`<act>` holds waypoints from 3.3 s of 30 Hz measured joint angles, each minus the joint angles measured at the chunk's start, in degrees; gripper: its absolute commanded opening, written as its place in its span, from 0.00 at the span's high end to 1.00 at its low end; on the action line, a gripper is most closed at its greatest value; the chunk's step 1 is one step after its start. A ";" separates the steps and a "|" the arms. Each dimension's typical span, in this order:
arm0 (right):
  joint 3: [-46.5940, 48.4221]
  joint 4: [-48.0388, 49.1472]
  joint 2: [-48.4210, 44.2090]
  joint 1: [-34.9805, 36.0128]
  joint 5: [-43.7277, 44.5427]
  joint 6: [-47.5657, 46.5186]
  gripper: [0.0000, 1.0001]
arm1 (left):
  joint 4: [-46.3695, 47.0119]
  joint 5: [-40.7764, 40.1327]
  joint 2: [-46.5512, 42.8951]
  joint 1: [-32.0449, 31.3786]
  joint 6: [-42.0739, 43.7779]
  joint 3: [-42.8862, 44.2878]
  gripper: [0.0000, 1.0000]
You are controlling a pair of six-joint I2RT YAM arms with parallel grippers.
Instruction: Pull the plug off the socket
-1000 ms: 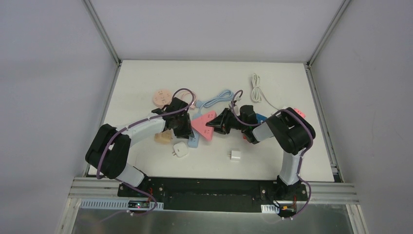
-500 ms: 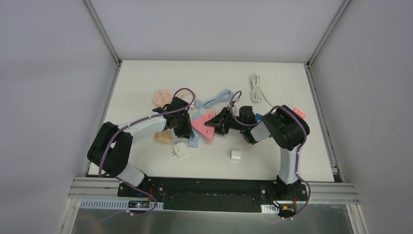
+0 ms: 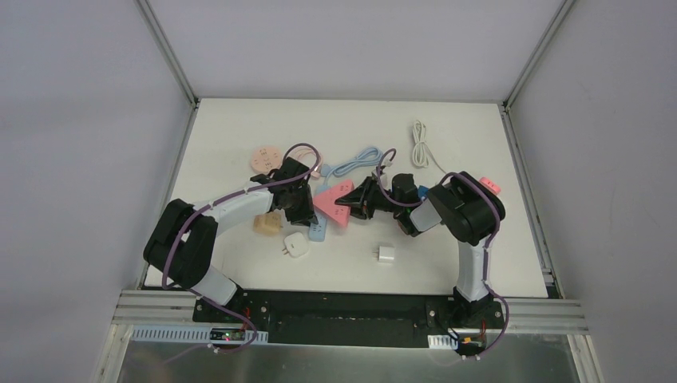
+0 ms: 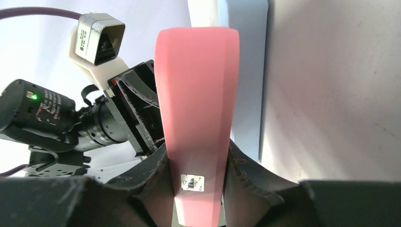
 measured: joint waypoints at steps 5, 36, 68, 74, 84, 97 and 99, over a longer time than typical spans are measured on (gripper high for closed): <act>0.04 1.57 0.33 0.07 0.07 3.21 1.00 | -0.26 -1.05 0.04 0.00 0.09 0.24 0.79; 6.60 -27.32 -8.68 -0.07 0.15 -14.47 1.00 | -0.11 -1.20 1.95 0.00 0.07 1.84 0.79; 14.03 -47.76 -12.00 -0.28 3.15 -13.86 1.00 | 2.36 0.55 4.13 1.01 0.02 2.71 0.79; 16.02 -55.21 -16.35 1.33 5.46 -25.79 1.00 | 2.49 -0.22 7.04 1.05 0.26 2.23 0.79; 16.98 -56.96 -17.33 1.27 6.69 -21.68 1.00 | 3.02 -0.48 5.90 0.61 0.42 1.62 0.76; 18.40 -63.76 -19.45 1.31 6.82 -19.98 1.00 | -6.32 -4.70 -6.67 -0.13 4.09 2.25 0.55; 18.40 -63.76 -19.50 1.46 6.84 -19.96 1.00 | -7.61 -6.91 -10.40 -0.13 4.83 3.80 0.49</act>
